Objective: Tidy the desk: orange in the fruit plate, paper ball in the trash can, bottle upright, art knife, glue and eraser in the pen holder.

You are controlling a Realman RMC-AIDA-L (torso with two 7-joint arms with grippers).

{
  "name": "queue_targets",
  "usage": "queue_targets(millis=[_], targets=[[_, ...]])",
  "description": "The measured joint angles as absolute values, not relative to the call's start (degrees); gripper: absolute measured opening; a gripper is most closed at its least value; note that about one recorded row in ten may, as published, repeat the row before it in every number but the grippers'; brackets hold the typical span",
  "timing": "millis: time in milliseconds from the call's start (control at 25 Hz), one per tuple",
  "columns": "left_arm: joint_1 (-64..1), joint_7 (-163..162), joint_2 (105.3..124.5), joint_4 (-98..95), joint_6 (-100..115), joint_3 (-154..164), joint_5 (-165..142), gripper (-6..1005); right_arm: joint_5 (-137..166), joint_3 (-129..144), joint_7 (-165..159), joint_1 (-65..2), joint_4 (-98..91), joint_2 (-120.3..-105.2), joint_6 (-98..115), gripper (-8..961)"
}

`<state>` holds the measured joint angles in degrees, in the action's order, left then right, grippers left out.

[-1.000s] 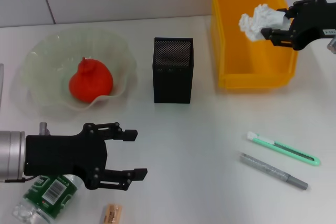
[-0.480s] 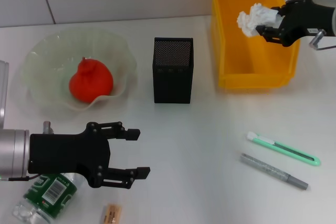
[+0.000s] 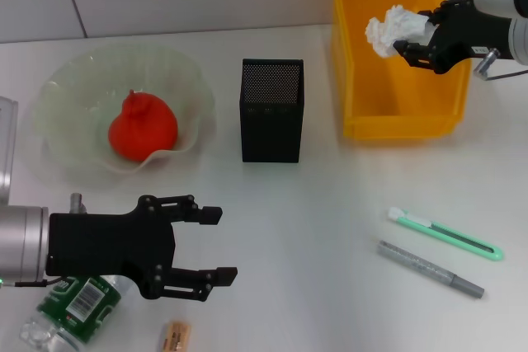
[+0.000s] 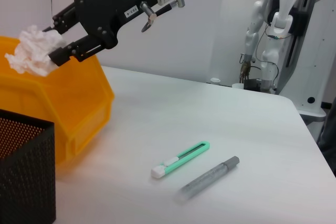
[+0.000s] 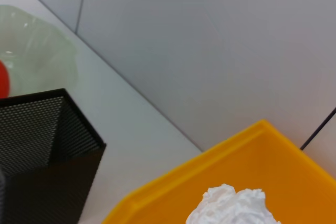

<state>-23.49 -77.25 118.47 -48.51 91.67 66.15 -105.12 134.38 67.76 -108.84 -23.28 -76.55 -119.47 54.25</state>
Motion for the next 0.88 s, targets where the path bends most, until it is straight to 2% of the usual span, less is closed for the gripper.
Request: queue_targets(millis=[200,440,880], targets=[[-23.3,-77.3,118.47,-48.5,91.7,66.2,-105.1,818,134.3,69.5,-109.2,-21.8,-77.2,-119.52,51.8,495],[-23.3,-77.3,118.47,-48.5,91.7,66.2,-105.1,818,134.2,69.7,-109.3,-21.3,-77.9,-119.55,51.6,617],[-23.5,-77.3,118.47,-48.5,91.7,66.3,-105.1,817,134.0,70.1,-109.3,-21.1,-78.6,-119.53,51.4,680]])
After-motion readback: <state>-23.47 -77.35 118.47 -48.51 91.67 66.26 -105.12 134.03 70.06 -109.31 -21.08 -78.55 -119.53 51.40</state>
